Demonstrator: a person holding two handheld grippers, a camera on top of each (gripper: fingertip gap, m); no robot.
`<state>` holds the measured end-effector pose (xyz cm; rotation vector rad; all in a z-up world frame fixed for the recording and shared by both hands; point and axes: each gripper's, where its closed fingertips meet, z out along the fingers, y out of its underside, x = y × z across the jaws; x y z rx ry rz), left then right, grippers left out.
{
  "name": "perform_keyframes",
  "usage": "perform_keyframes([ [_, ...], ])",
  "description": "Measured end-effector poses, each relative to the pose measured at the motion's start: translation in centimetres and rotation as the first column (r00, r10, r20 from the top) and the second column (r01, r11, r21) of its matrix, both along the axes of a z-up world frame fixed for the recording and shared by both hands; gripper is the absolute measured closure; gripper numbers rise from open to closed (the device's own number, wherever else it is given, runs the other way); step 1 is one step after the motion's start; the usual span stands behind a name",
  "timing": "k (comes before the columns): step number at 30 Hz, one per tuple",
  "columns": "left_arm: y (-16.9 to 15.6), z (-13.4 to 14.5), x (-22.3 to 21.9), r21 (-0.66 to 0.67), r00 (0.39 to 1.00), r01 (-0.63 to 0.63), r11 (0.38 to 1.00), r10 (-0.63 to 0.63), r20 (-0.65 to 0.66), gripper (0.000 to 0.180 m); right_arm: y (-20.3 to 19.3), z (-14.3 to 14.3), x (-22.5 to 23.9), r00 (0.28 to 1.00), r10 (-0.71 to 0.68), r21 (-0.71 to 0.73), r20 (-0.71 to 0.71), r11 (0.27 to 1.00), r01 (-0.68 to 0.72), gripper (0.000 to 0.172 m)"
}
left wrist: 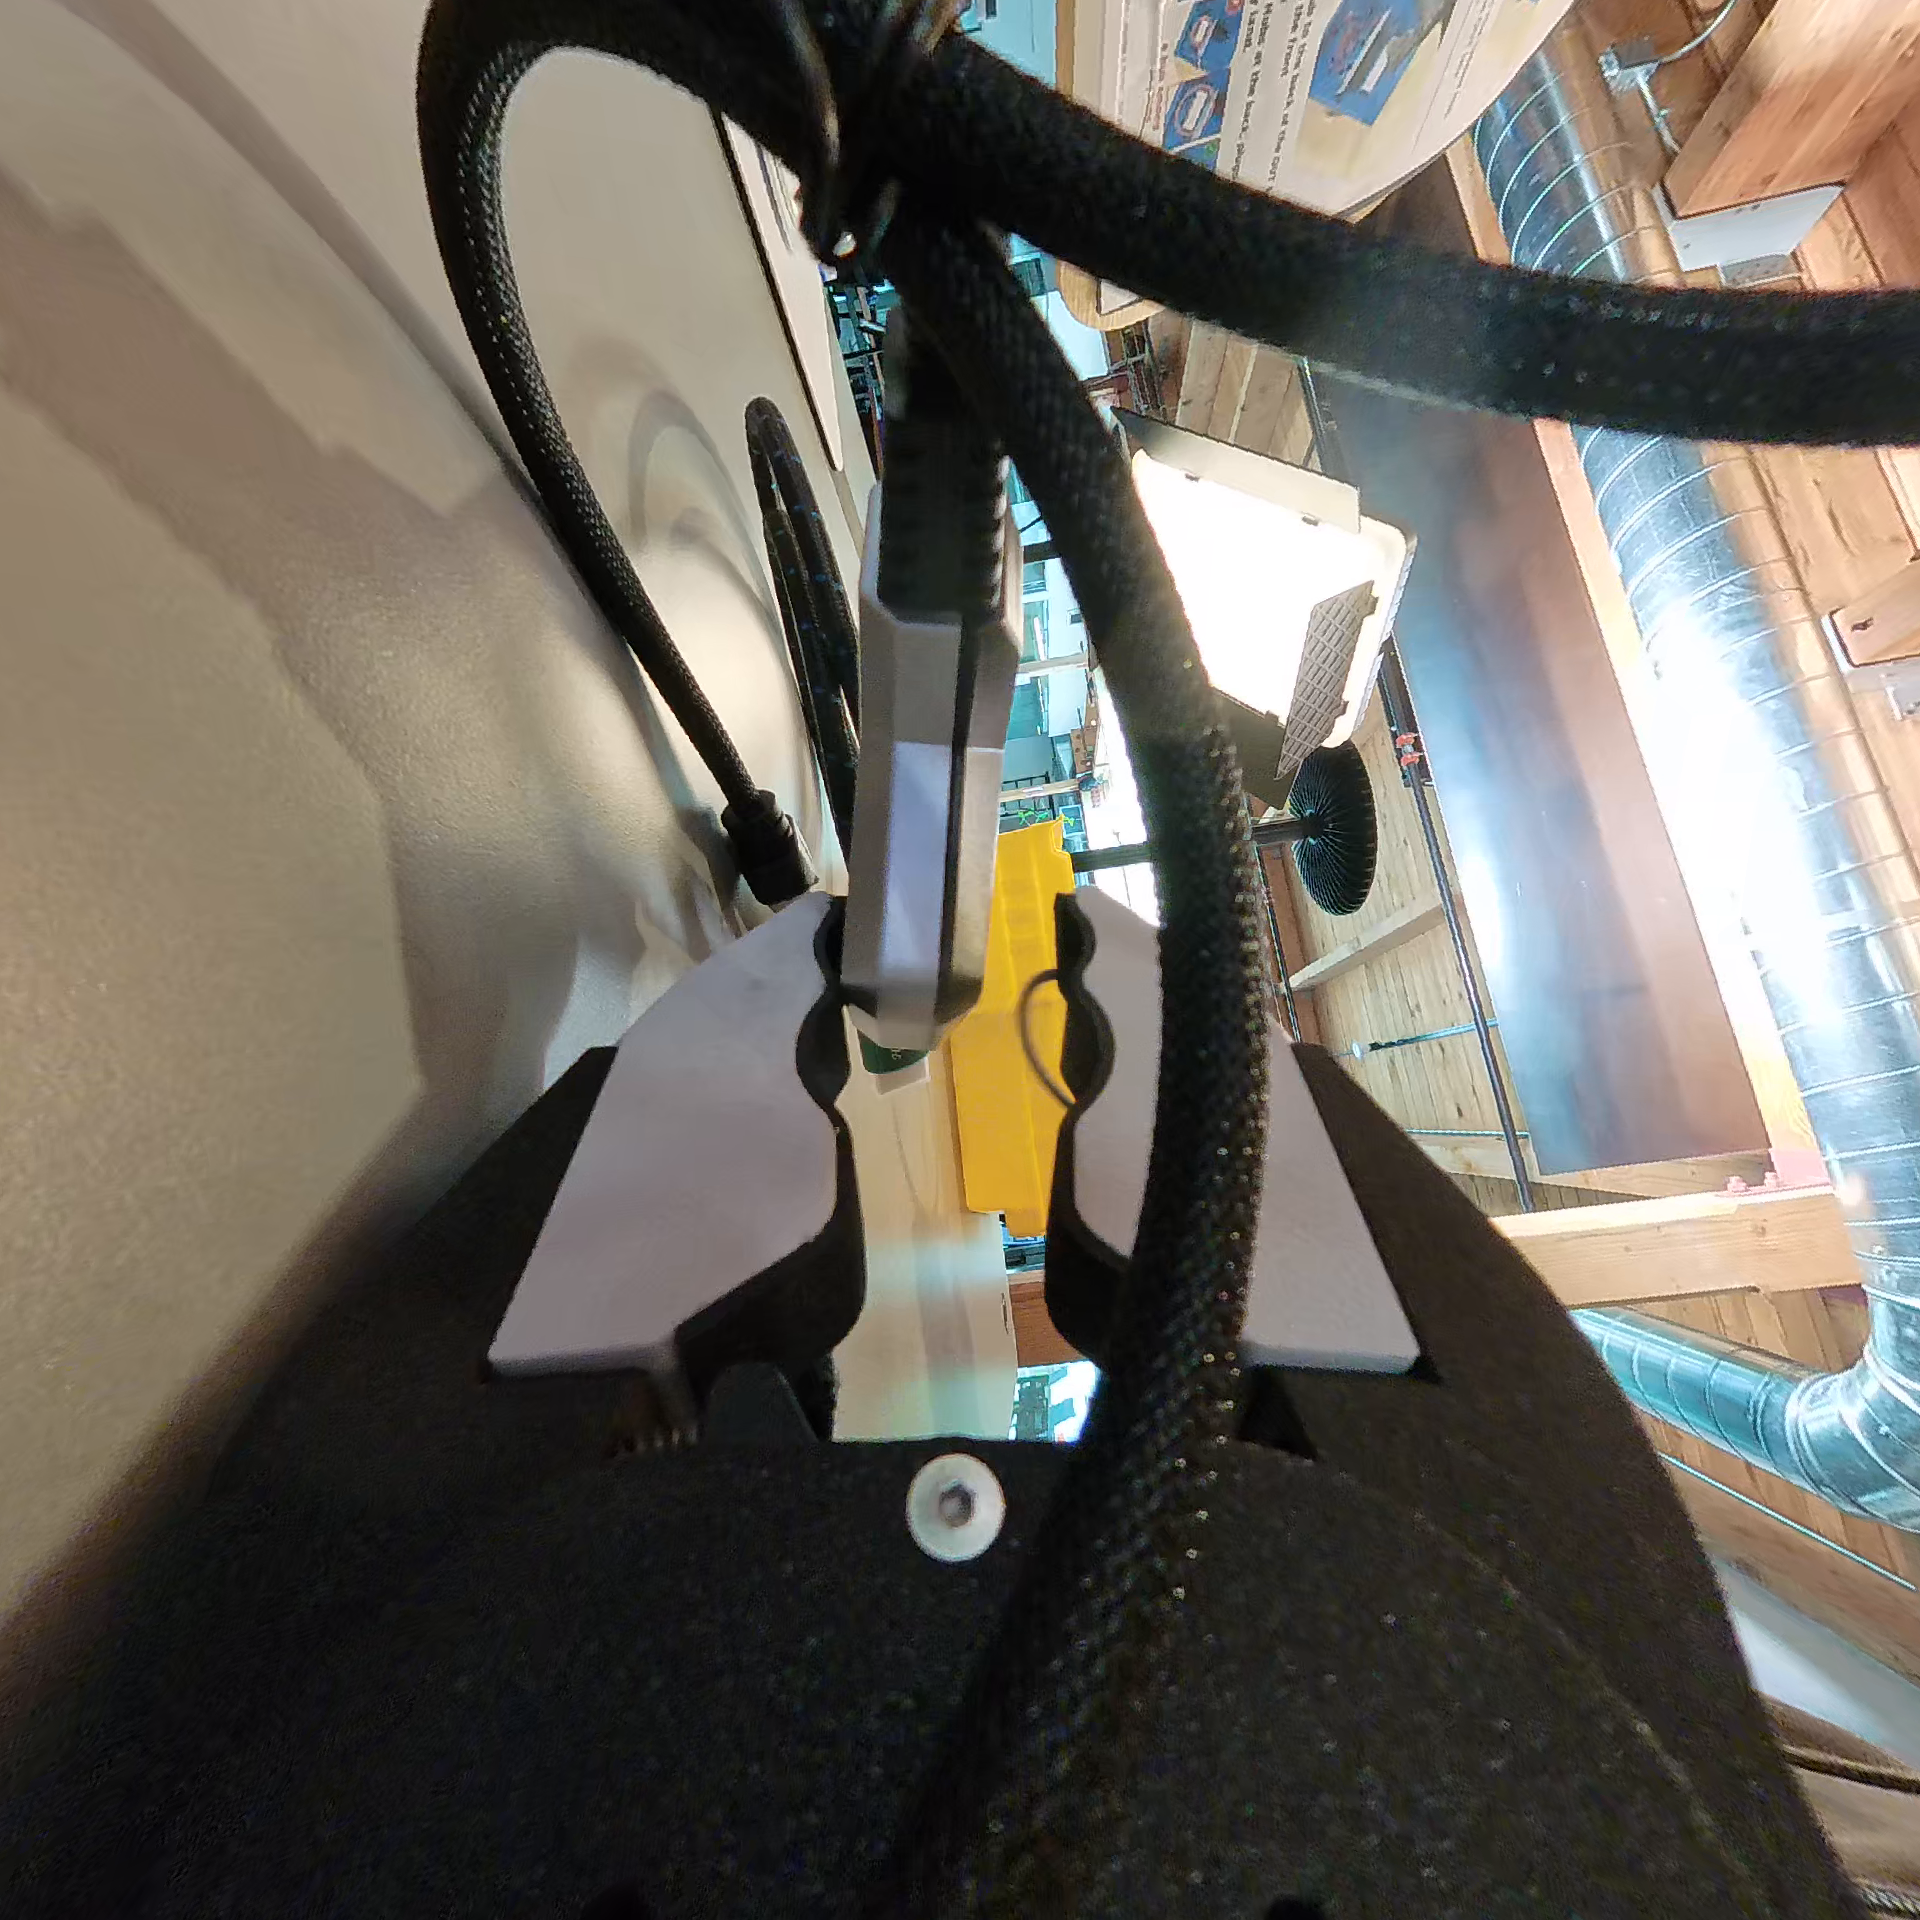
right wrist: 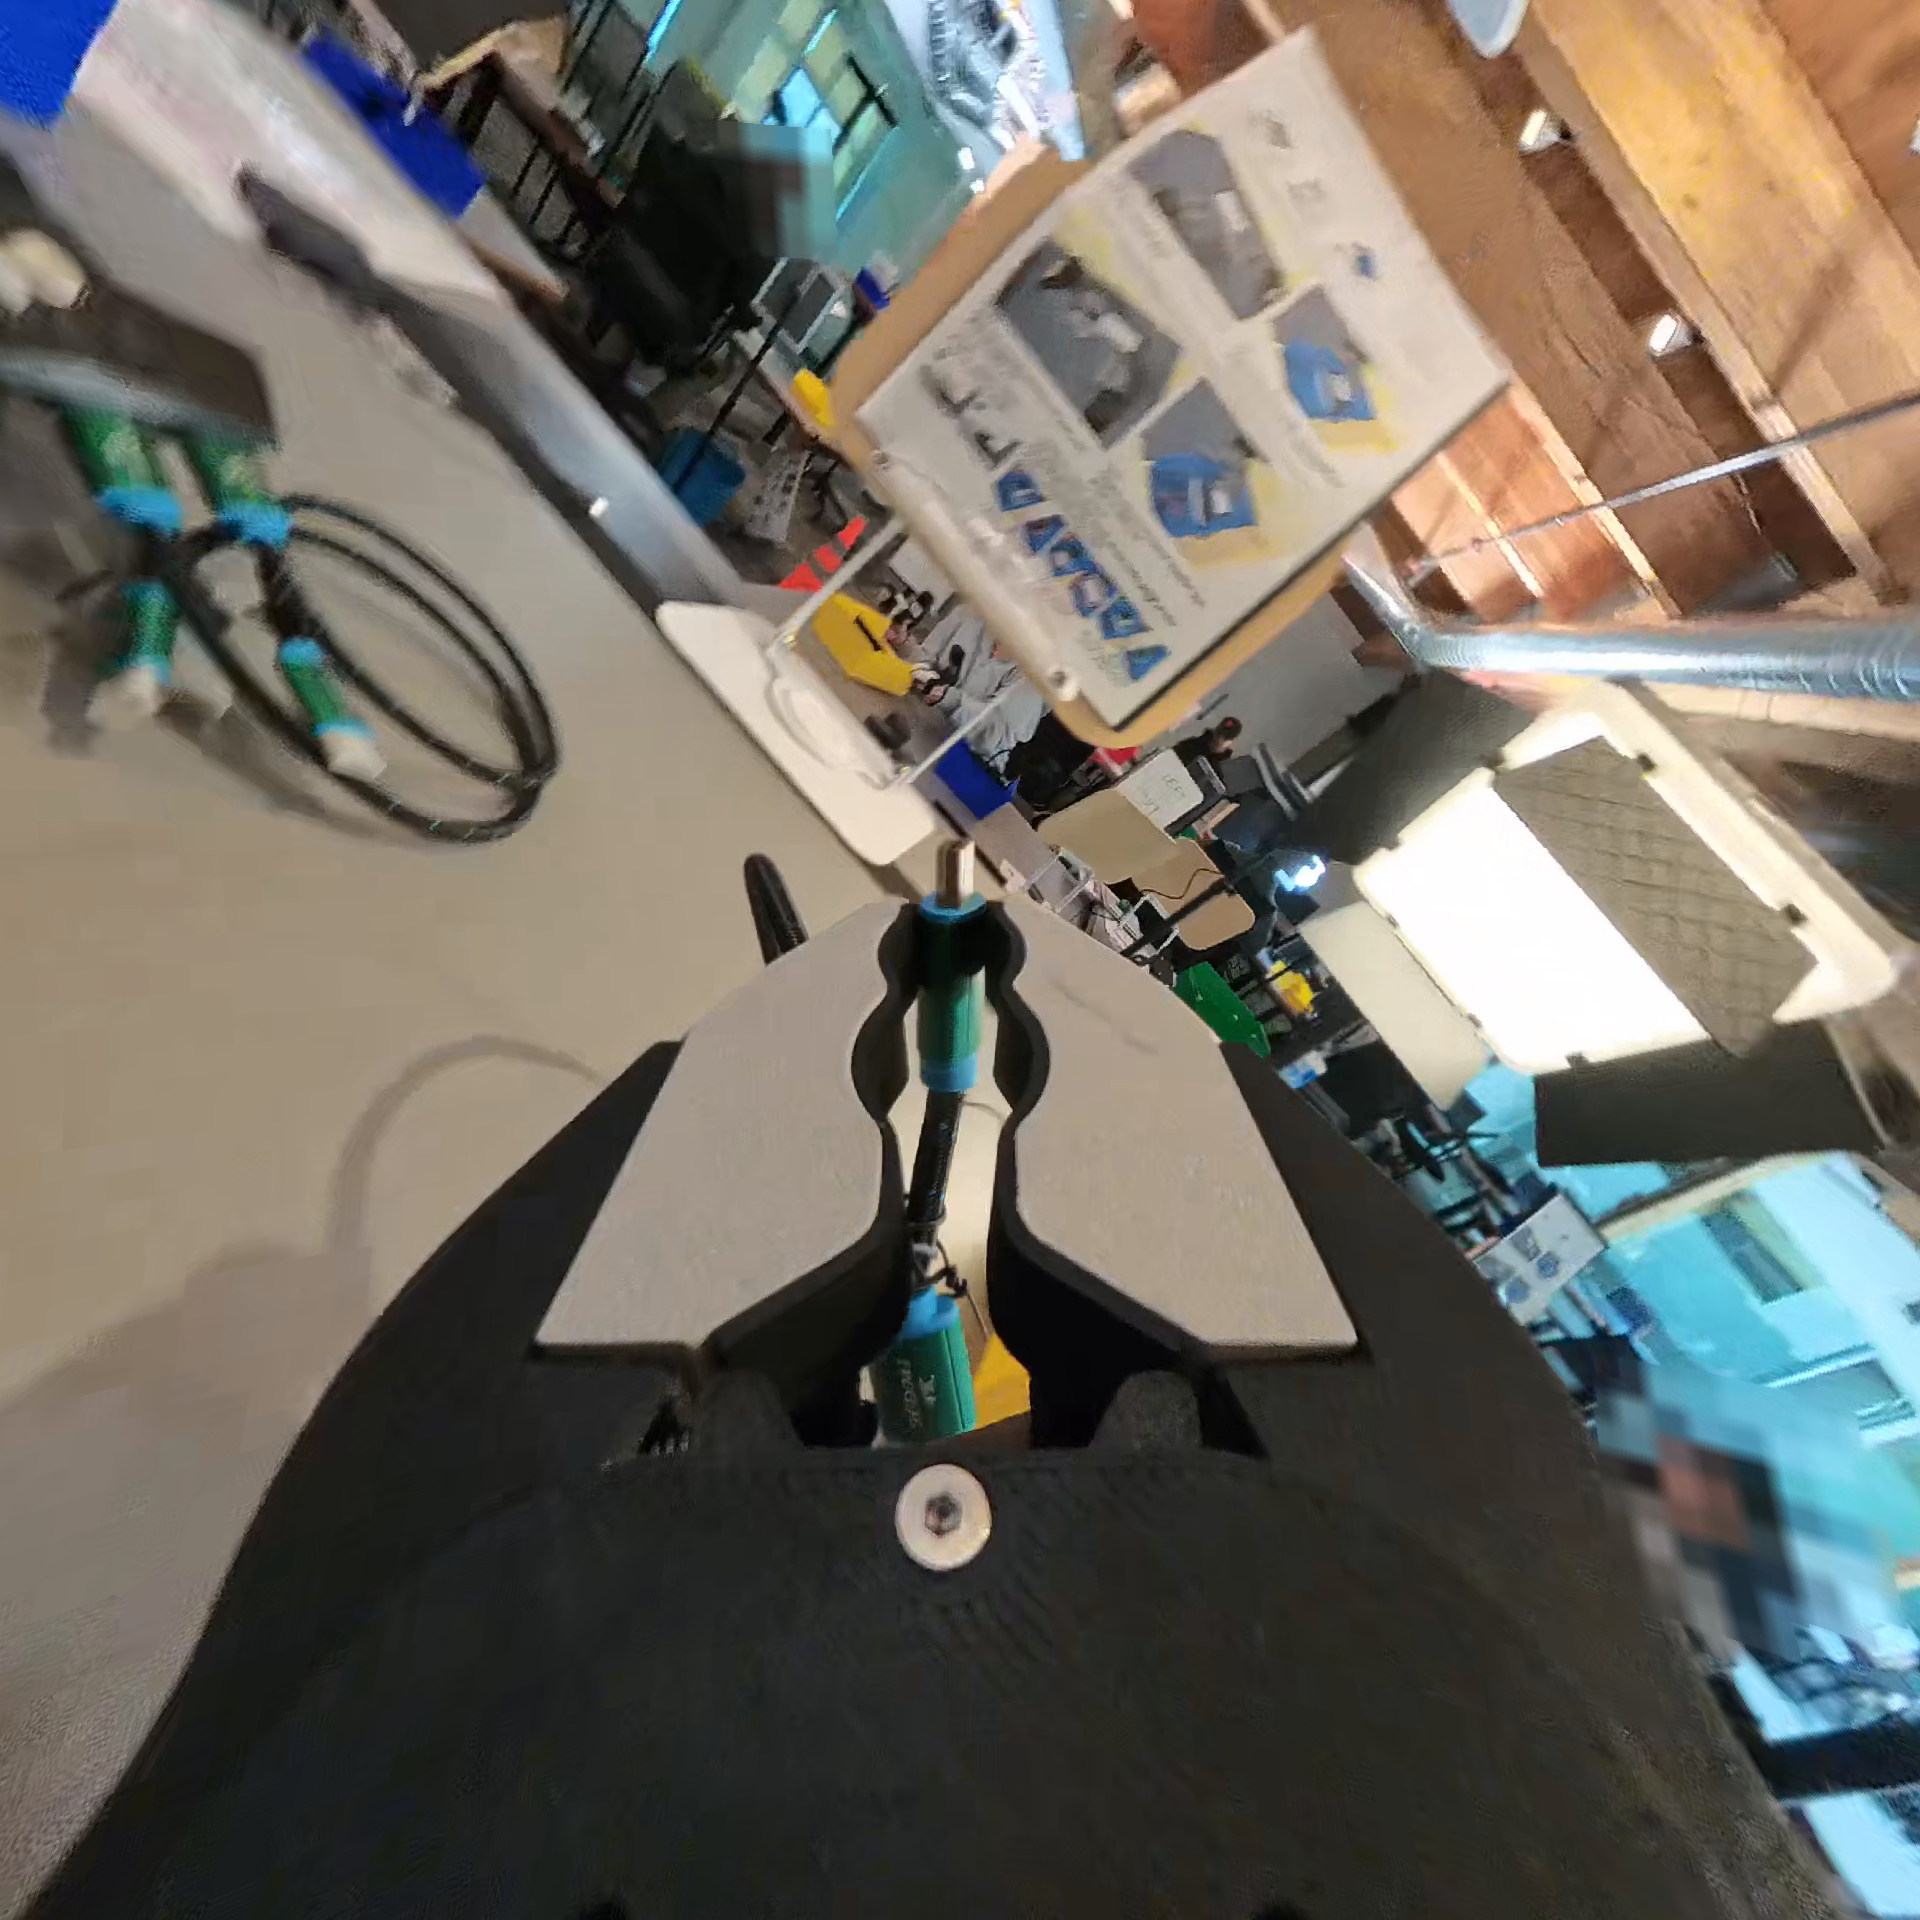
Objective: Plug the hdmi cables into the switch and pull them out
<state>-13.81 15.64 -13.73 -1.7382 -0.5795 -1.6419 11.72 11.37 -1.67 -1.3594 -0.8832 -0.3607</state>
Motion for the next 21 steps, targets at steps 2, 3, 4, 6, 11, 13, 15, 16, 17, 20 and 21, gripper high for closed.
perform_keyframes([
  [2, 0.0, 0.0, 0.0, -0.002, 1.000, 0.002, 1.000, -0.002, 0.002, 0.143, -0.7, 3.8, 2.5, 0.996, -0.012, 0.017, -0.091, 1.000, 0.014, 0.160],
  [3, 0.1, 0.0, 0.0, -0.004, 1.000, 0.003, 1.000, -0.003, 0.004, 0.143, -1.1, 5.3, 4.0, 0.993, -0.018, 0.030, -0.115, 0.999, 0.022, 0.160],
  [4, 0.1, 0.0, 0.0, -0.005, 1.000, 0.003, 1.000, -0.003, 0.005, 0.143, -1.5, 6.7, 5.3, 0.993, -0.019, 0.049, -0.118, 0.998, 0.025, 0.160],
  [6, 0.0, 0.0, 0.0, -0.003, 1.000, 0.004, 1.000, -0.004, 0.005, 0.144, -2.4, 8.9, 8.3, 0.995, -0.030, 0.092, -0.094, 0.995, 0.039, 0.160],
  [11, 0.1, 0.0, 0.1, -0.002, 1.000, 0.004, 1.000, -0.004, 0.005, 0.145, -1.6, 7.4, 17.3, 0.952, -0.281, 0.109, 0.117, 0.957, 0.269, 0.160],
  [13, 0.1, 0.0, 0.1, -0.001, 1.000, 0.003, 1.000, -0.003, 0.005, 0.145, -0.6, 3.7, 20.6, 0.893, -0.375, 0.072, 0.248, 0.926, 0.369, 0.160],
  [15, 0.2, 0.0, 0.1, -0.003, 1.000, 0.003, 1.000, -0.003, 0.005, 0.146, 0.1, 0.0, 23.0, 0.837, -0.430, 0.035, 0.337, 0.895, 0.446, 0.161],
  [16, 0.2, 0.0, 0.1, -0.003, 1.000, 0.003, 1.000, -0.003, 0.004, 0.146, 0.3, -1.5, 23.9, 0.815, -0.457, 0.021, 0.357, 0.876, 0.482, 0.161],
  [17, 0.2, 0.0, 0.1, -0.003, 1.000, 0.003, 1.000, -0.003, 0.003, 0.146, 0.5, -2.7, 24.5, 0.795, -0.481, 0.009, 0.369, 0.857, 0.515, 0.160],
  [20, 0.2, -0.1, 0.1, -0.007, 1.000, 0.000, 1.000, 0.000, -0.004, 0.147, 1.6, -5.4, 25.3, 0.732, -0.568, -0.011, 0.378, 0.787, 0.617, 0.160],
  [21, 0.2, -0.1, 0.1, -0.007, 1.000, 0.000, 1.000, 0.000, -0.006, 0.147, 2.0, -6.6, 25.1, 0.725, -0.566, -0.061, 0.392, 0.771, 0.634, 0.160],
])
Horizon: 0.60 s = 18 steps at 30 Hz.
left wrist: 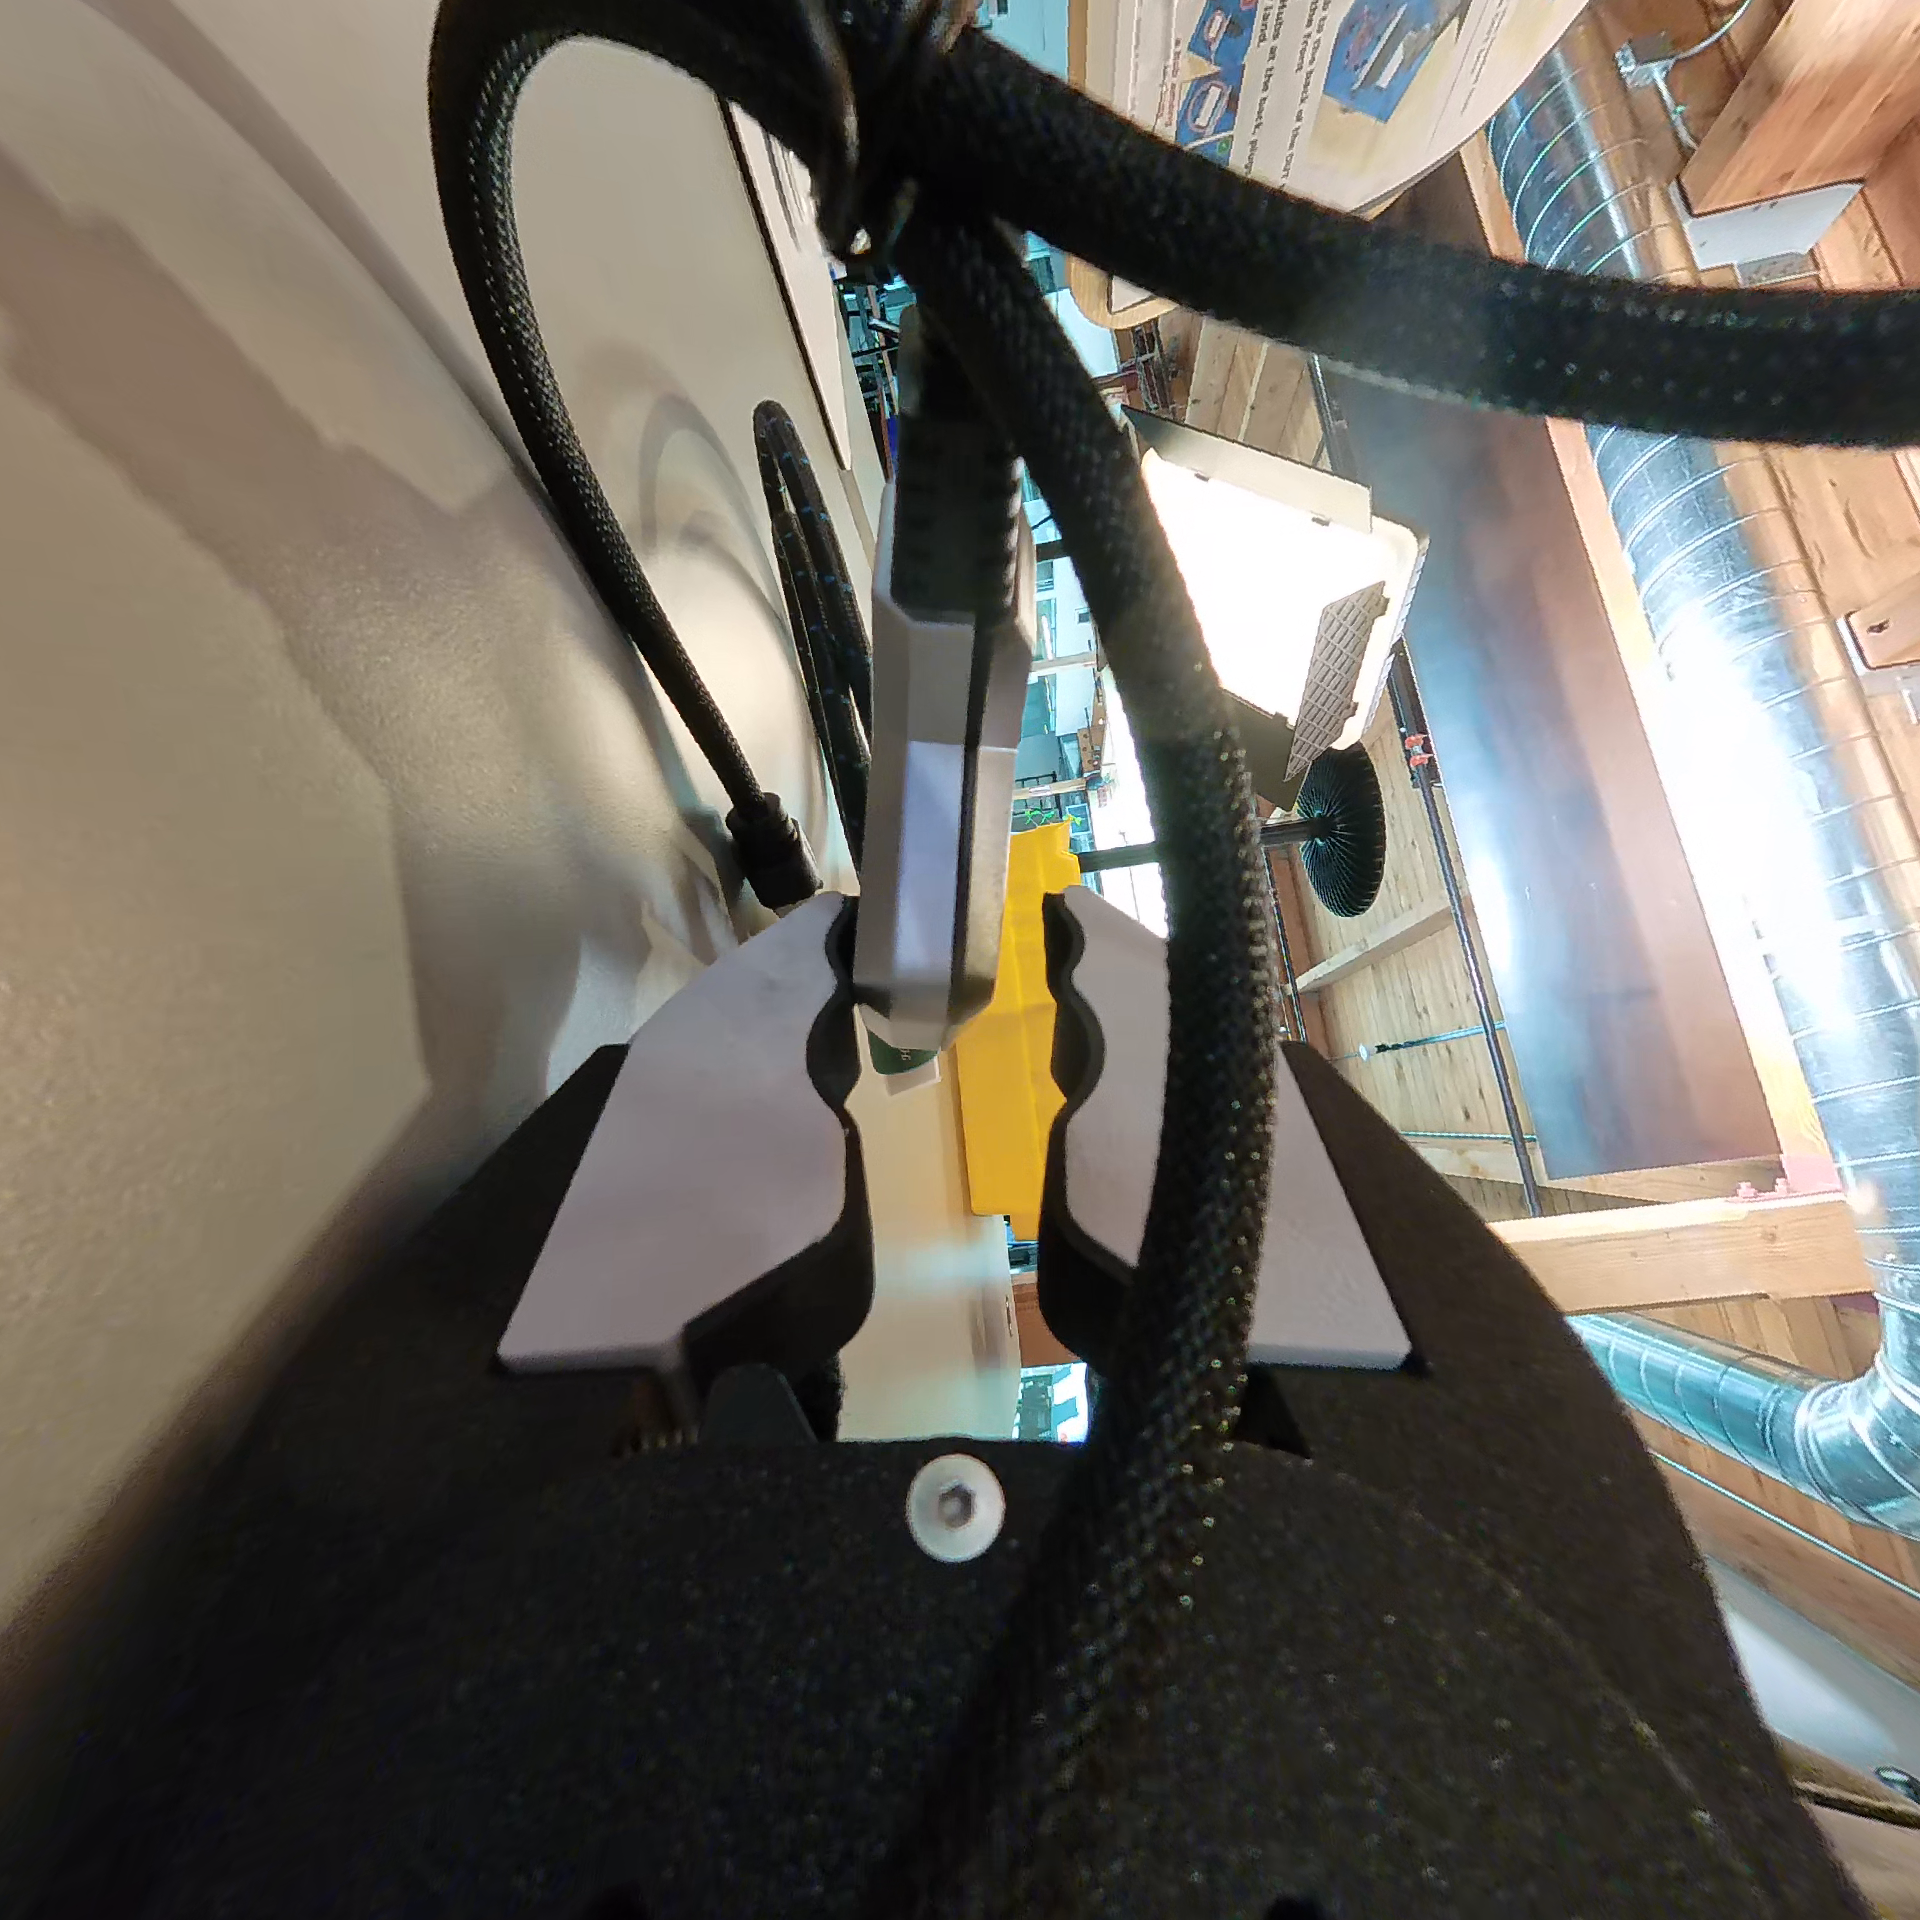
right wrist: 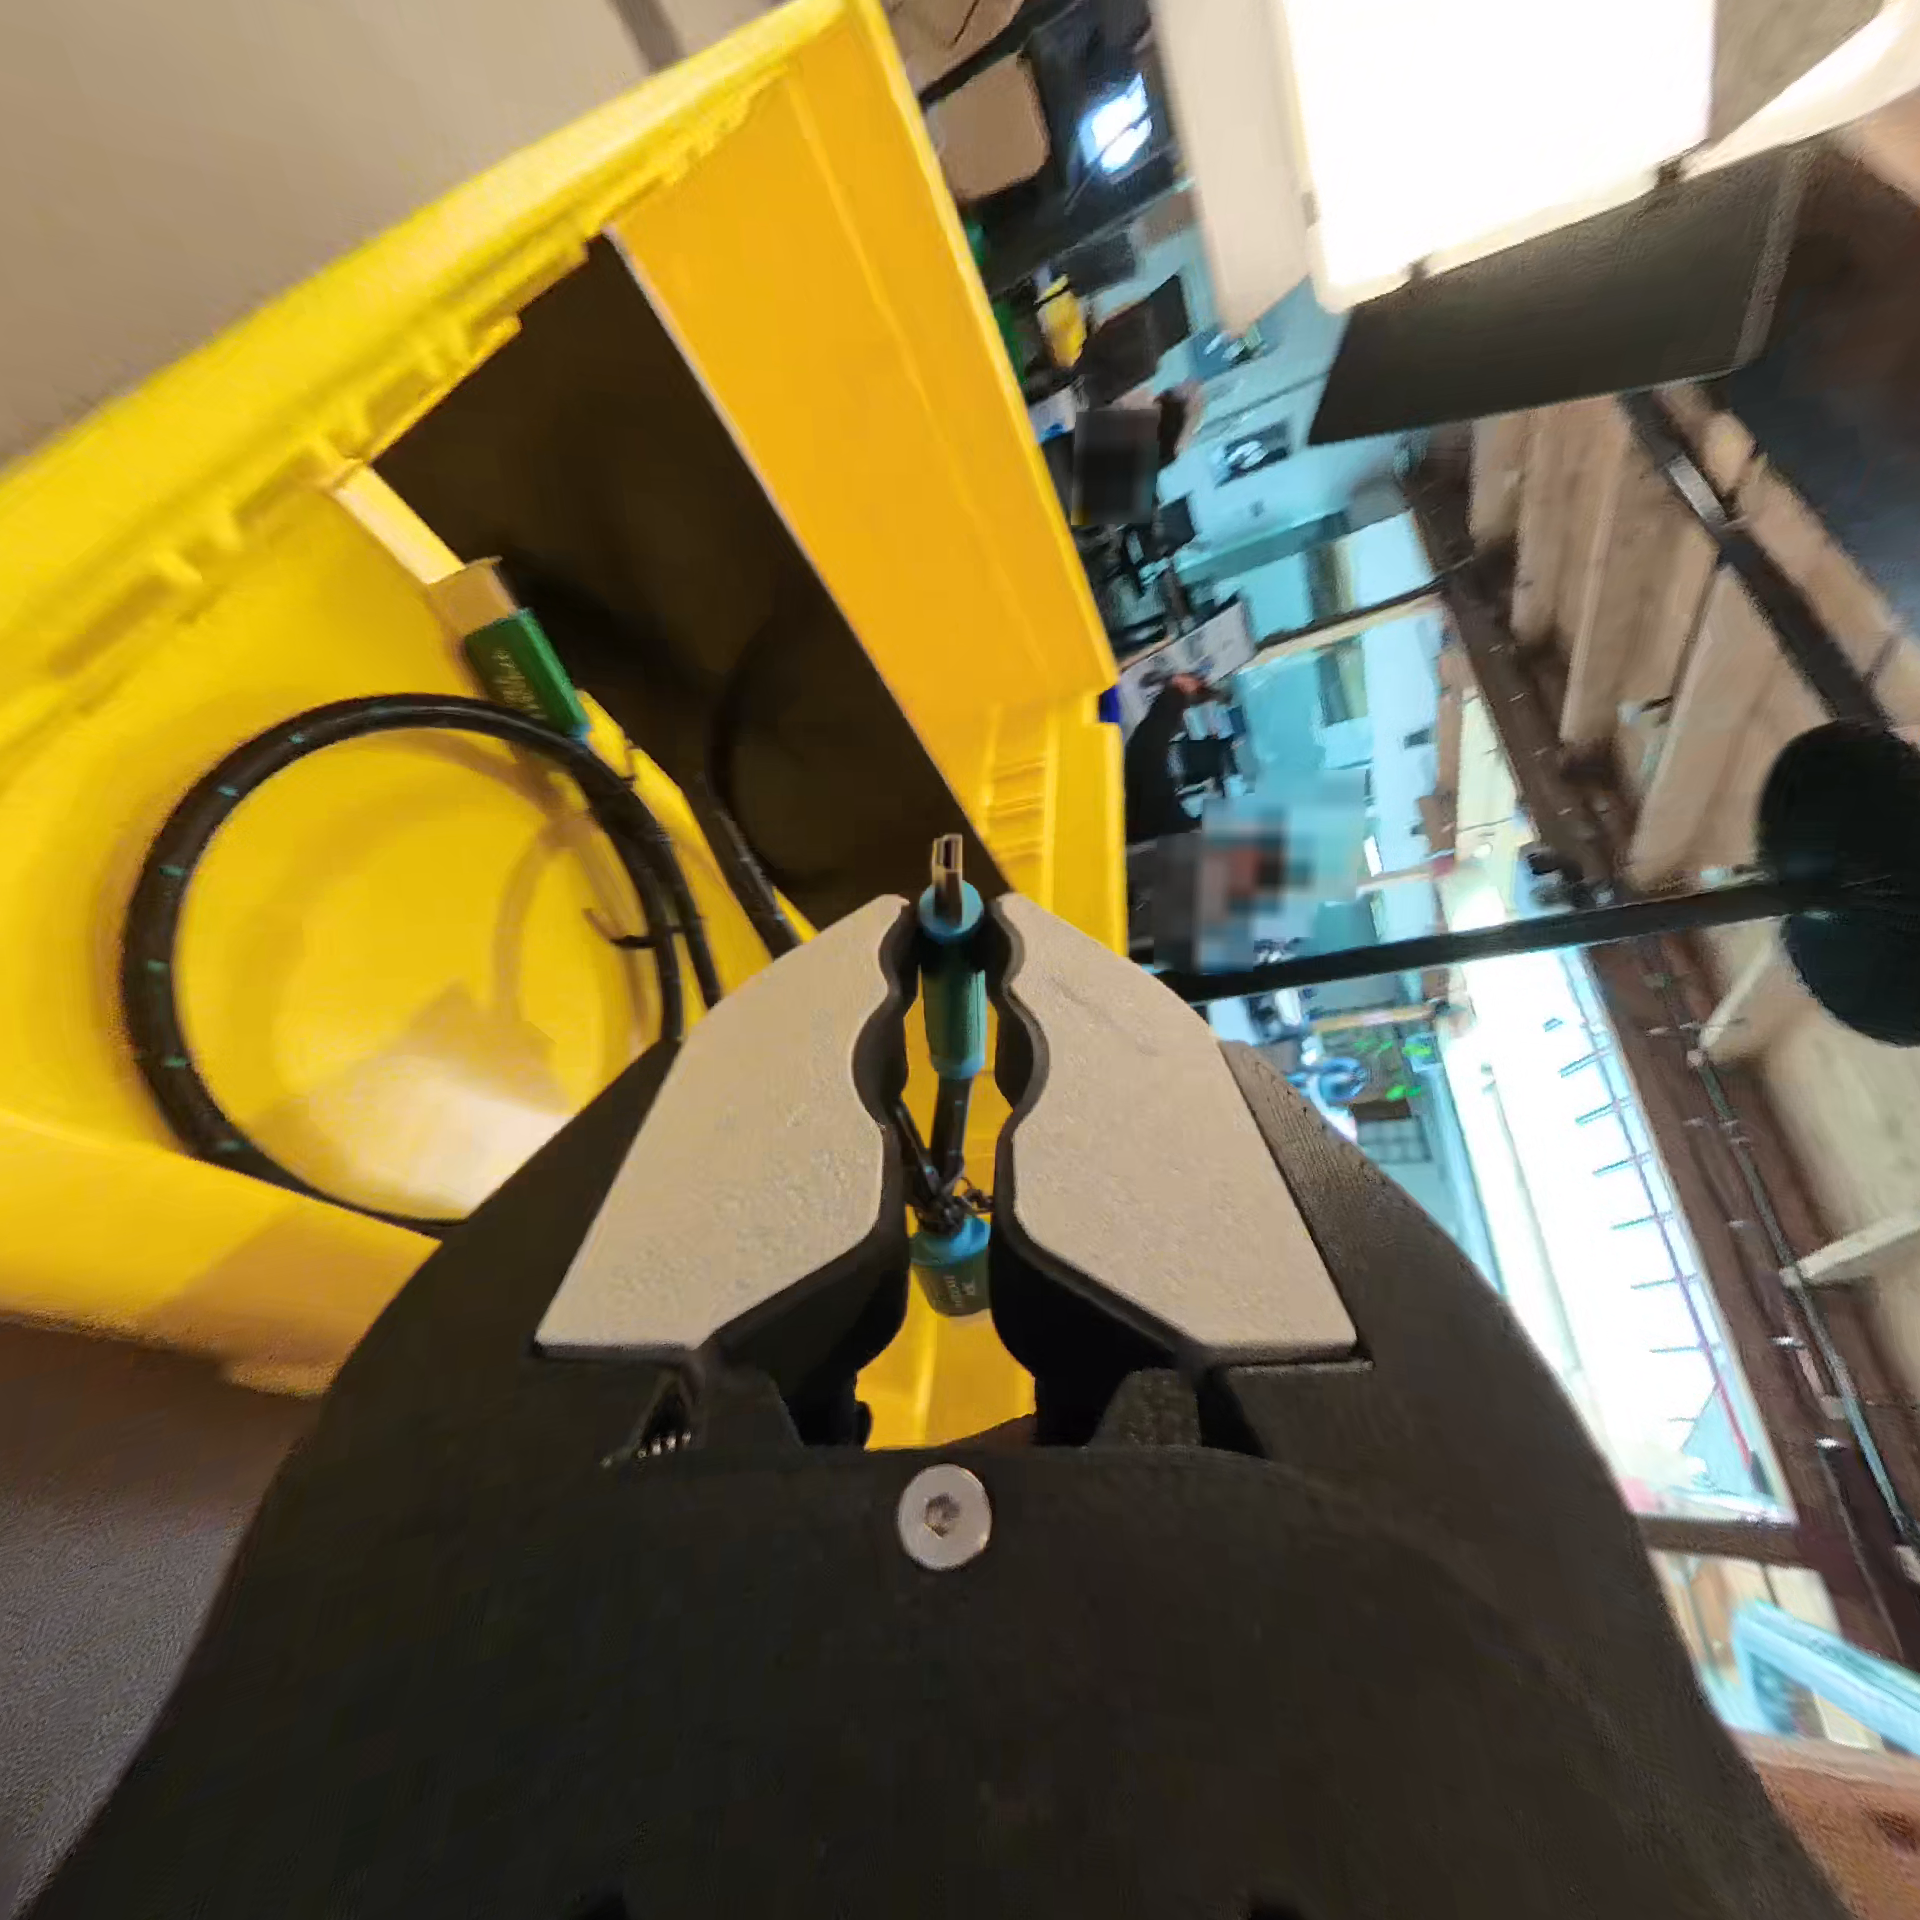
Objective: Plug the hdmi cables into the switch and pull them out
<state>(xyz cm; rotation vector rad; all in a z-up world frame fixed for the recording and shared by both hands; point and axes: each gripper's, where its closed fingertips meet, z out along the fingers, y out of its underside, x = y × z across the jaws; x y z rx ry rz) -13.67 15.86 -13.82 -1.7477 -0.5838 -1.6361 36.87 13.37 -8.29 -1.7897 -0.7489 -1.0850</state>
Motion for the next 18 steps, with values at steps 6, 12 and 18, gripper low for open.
perform_keyframes([
  [6, -0.2, 0.1, 0.0, 0.009, 1.000, 0.006, 1.000, -0.006, 0.001, 0.147, -0.2, -2.4, -2.1, 0.951, -0.033, -0.202, -0.307, 0.979, -0.031, 0.127],
  [12, -0.3, 0.3, 0.2, 0.026, 1.000, 0.016, 1.000, -0.016, 0.003, 0.159, -2.7, 1.7, -2.4, 0.914, -0.016, -0.197, -0.406, 0.978, -0.070, 0.118],
  [18, -0.4, 0.2, 2.2, 0.019, 0.998, 0.058, 0.998, -0.058, -0.010, 0.160, -3.1, 2.5, -12.9, 0.903, 0.211, -0.175, -0.373, 0.940, -0.292, 0.121],
])
